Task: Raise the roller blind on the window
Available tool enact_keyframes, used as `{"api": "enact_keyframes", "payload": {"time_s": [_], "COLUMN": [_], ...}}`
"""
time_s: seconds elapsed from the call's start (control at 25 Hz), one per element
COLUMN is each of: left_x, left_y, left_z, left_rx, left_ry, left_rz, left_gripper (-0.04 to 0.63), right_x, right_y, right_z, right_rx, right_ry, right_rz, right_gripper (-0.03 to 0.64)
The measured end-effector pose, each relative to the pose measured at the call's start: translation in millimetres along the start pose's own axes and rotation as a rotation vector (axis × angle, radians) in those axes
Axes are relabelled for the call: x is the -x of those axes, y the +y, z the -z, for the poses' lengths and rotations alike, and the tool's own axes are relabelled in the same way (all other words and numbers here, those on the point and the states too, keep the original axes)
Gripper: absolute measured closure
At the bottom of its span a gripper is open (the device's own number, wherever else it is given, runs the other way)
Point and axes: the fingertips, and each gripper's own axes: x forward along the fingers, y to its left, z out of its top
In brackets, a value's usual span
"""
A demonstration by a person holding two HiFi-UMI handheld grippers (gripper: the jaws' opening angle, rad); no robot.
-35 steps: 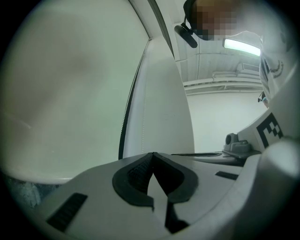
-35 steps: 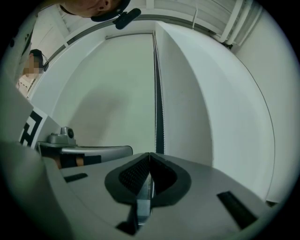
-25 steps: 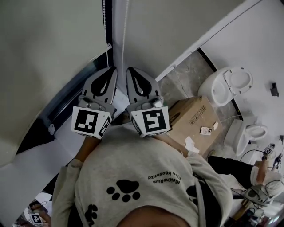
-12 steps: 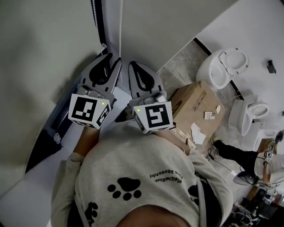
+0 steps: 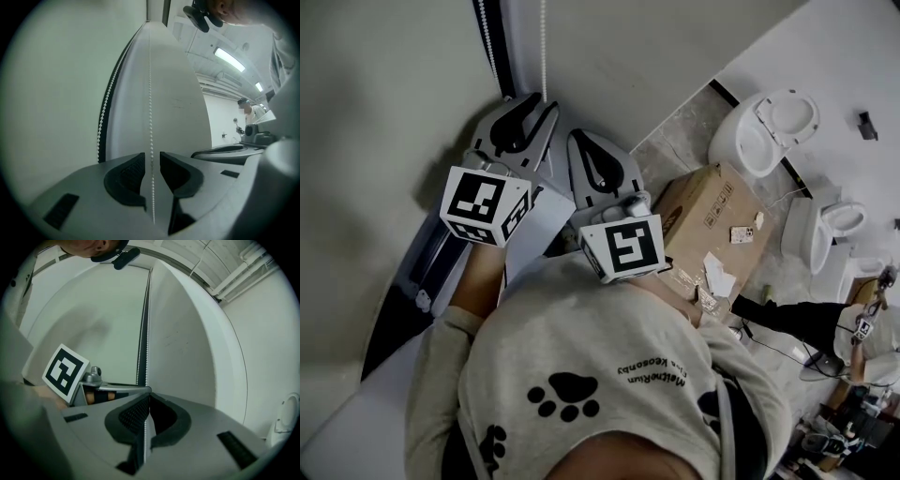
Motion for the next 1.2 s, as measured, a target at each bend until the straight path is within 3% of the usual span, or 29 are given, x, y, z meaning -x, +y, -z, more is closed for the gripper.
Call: {"api": "enact_keyframes", "payload": {"time_s": [0.24,0.56,1.2], "left_x": [-7.5,1.2,26.2], "left_y": [0.2,-7.7,-14.5], "left_z": [3.3,10.1,27.9], "left_rx": [-0.003,0.028,0.077], "left_ry": [0.031,0.054,0.038], "left_rz": [0.056,0.111,0.082], "left_gripper": [0.58,0.586,0.588], "right_x": [-3.8,-6.0,-5.6], "right_y": [0.3,-2.4,-2.0], "right_z": [0.6,-1.3,-16.4], "right_rx": [-0.003,-0.003,0.005], "right_ry": [-0.003,-0.012,-0.043], "right_rz": [0.0,-0.015,-0.039], "right_gripper": [0.607,0.607,0.607]}}
